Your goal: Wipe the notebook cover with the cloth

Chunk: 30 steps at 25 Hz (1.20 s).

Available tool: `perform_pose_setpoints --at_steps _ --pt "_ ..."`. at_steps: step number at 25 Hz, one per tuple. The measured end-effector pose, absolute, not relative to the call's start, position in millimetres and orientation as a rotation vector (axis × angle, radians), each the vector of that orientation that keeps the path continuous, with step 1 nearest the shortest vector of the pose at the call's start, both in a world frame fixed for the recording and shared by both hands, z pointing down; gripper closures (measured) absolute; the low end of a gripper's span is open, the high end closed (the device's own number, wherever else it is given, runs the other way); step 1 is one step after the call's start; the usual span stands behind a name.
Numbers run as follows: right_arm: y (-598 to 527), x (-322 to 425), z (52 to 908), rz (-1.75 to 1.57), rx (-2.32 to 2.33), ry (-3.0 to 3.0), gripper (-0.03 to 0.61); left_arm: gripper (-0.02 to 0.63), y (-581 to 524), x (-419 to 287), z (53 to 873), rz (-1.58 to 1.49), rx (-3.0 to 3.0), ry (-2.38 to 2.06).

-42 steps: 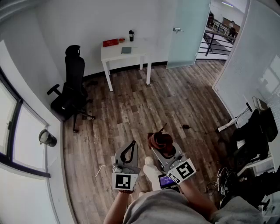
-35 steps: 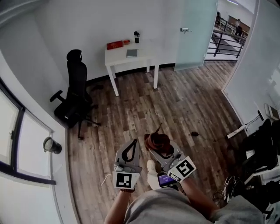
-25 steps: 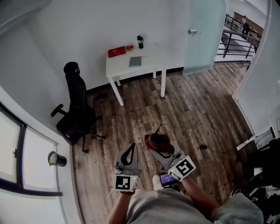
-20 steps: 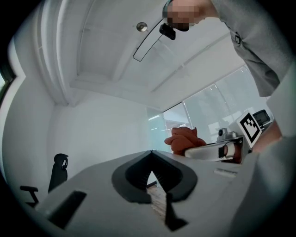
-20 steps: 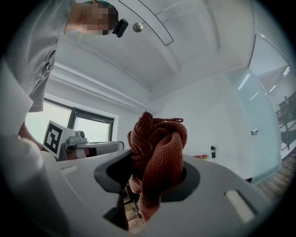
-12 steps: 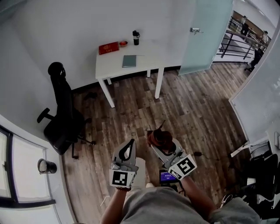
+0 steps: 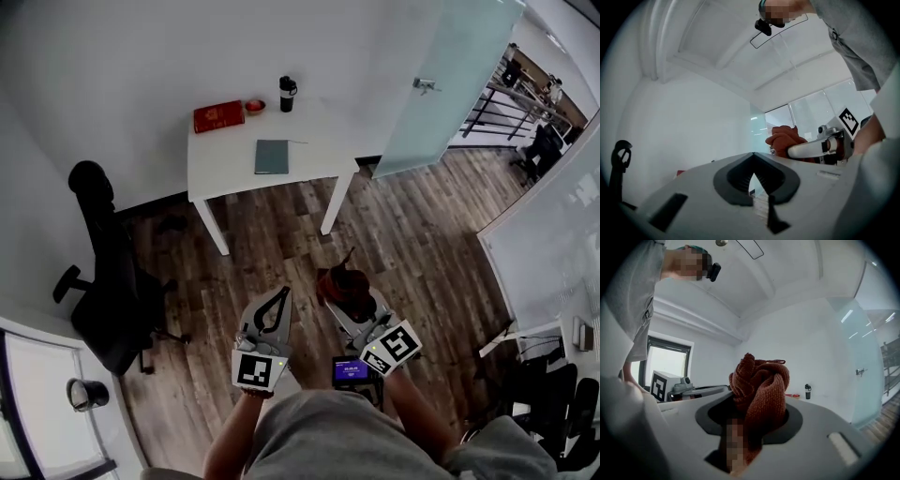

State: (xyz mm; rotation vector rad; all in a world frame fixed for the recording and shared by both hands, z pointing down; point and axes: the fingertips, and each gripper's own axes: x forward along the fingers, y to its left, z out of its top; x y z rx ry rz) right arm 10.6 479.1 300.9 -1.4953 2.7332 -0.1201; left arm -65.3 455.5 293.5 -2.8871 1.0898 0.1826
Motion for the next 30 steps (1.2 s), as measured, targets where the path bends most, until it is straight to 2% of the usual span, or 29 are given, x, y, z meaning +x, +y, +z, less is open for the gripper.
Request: perform_pose_setpoints --at_steps 13,30 --pt "269.9 66.9 322.3 -0.183 -1.589 2.631 0.407 0.618 262.3 -50.0 332.2 0.054 -2.890 1.067" --pt "-143.6 130.0 415.8 -0.450 -1.300 3.004 0.405 0.611 -32.0 4.1 404.8 -0.292 -2.905 1.243"
